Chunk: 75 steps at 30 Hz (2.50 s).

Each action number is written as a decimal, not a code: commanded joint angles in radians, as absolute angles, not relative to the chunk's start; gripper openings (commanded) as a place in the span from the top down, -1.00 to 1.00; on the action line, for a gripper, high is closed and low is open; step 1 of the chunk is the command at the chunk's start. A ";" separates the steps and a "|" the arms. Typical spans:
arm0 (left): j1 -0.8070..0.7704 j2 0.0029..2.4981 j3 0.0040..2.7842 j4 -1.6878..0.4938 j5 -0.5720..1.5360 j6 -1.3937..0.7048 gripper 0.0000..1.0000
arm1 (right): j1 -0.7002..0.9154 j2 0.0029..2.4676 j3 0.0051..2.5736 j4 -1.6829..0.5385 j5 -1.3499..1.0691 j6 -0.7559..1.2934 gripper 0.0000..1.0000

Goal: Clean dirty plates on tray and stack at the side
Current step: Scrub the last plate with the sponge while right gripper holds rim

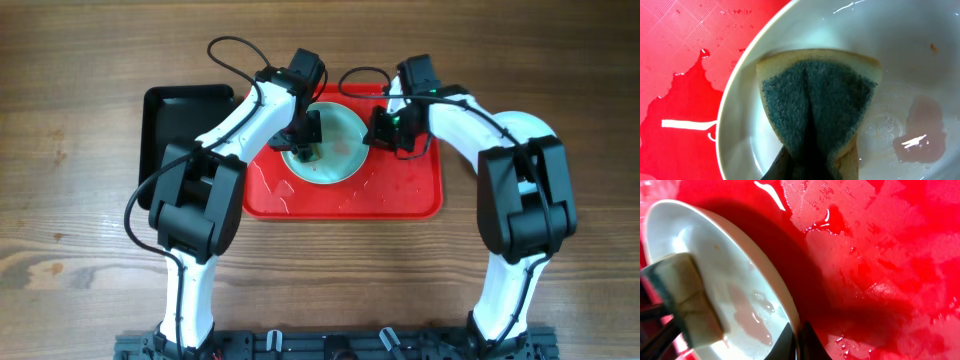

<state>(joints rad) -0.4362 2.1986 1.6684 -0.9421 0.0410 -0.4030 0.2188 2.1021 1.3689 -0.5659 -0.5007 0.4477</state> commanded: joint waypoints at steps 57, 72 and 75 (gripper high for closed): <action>-0.493 2.197 1.636 -0.984 0.444 0.101 0.92 | 0.172 2.194 1.365 -0.533 -0.626 0.421 0.91; -0.441 2.197 1.636 -0.817 -0.252 -0.406 0.92 | 0.173 2.194 1.365 -0.534 -0.626 0.420 0.92; -0.443 2.197 1.636 -0.731 -0.252 -0.406 0.92 | 0.173 2.194 1.365 -0.535 -0.627 0.419 0.91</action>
<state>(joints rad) -0.4622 2.1906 1.6485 -0.8021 -0.0563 -0.3168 0.1749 2.1551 1.3705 -0.5304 -0.6659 0.4370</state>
